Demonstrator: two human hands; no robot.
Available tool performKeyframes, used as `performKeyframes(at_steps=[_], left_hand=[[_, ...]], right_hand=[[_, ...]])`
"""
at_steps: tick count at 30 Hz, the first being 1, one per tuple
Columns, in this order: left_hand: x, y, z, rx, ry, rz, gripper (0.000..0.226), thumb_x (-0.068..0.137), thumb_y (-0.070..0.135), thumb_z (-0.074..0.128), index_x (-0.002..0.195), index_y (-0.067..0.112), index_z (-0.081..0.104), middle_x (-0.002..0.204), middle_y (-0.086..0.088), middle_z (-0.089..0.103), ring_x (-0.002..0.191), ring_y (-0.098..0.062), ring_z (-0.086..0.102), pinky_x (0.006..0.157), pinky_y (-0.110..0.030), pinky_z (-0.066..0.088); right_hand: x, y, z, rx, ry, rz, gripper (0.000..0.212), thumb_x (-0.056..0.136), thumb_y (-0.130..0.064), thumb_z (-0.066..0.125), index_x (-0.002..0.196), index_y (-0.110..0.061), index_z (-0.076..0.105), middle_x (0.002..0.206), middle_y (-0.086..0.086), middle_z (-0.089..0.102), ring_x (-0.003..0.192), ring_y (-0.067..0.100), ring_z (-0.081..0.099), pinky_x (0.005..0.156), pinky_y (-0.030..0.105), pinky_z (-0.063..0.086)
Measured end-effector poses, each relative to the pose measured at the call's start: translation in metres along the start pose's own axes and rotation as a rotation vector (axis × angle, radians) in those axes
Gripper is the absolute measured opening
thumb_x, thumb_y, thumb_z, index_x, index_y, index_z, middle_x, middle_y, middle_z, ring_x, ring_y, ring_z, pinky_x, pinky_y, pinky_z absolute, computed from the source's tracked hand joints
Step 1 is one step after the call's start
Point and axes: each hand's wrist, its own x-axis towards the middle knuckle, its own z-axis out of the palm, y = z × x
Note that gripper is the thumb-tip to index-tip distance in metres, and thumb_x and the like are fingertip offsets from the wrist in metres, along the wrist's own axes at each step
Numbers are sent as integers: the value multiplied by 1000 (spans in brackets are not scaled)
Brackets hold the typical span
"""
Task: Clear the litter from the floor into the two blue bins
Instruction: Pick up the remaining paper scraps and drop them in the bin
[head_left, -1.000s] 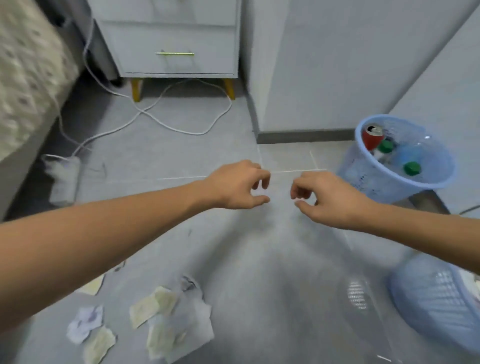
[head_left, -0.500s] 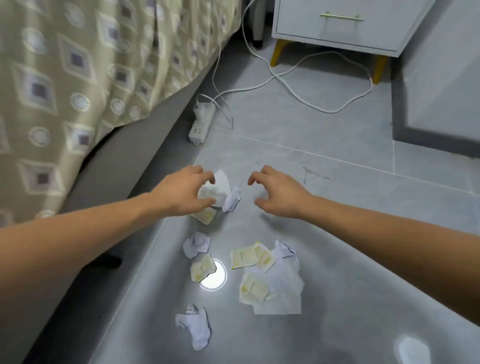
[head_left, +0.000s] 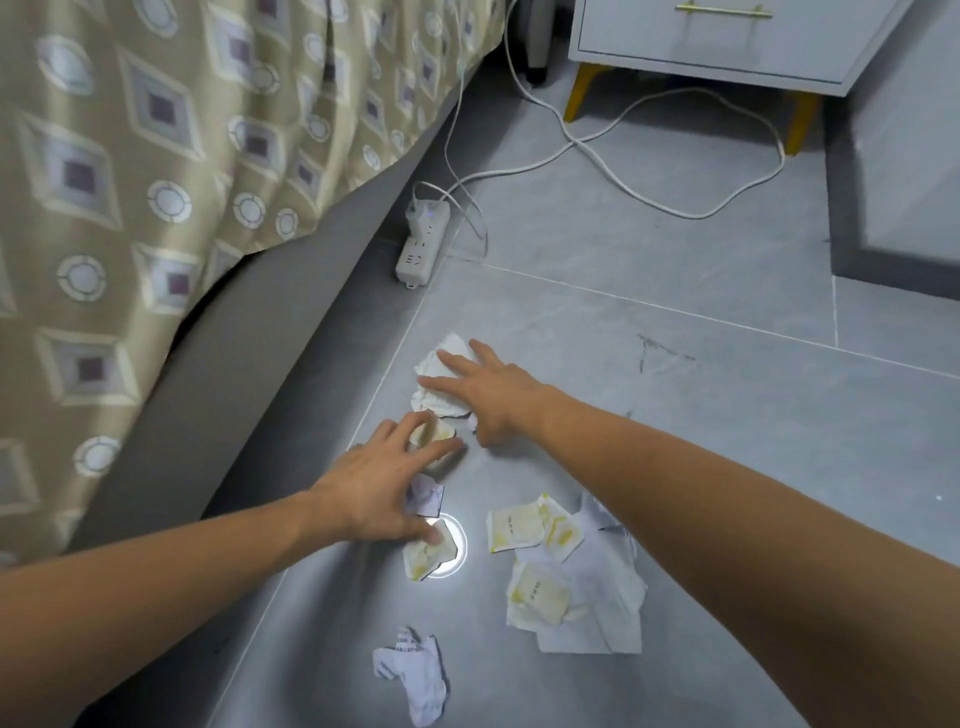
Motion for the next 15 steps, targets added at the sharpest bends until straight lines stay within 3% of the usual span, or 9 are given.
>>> performKeyframes(at_steps=[3,7,11,15], left_hand=[[6,-7,8,50,-9,-2,102,71,67,74,151,53,12,160,3,10,135,-26,28,96,-44,52],[15,-13,13,27,49,33,70,83,52,73,143,46,35,142,5,29,120,-22,35,88,-39,53],[21,-17,13,-72,95,64,40,87,37,72,123,38,55,126,8,36,111,-17,41,84,-34,51],[28,-13,10,-94,105,114,16,87,32,68,97,30,56,109,9,42,96,-13,45,74,-32,50]], right_hand=[[4,-4,6,-54,54,-25,78,87,-27,69,153,-42,29,158,-2,26,140,35,27,96,47,45],[-3,8,20,86,195,-11,46,89,-18,67,131,-29,51,129,5,42,117,30,41,69,36,39],[-18,25,34,194,242,20,27,92,-20,66,117,-21,58,115,7,51,106,30,47,69,34,35],[-40,46,44,290,292,91,18,92,-19,64,109,-17,62,104,6,54,98,32,52,70,36,41]])
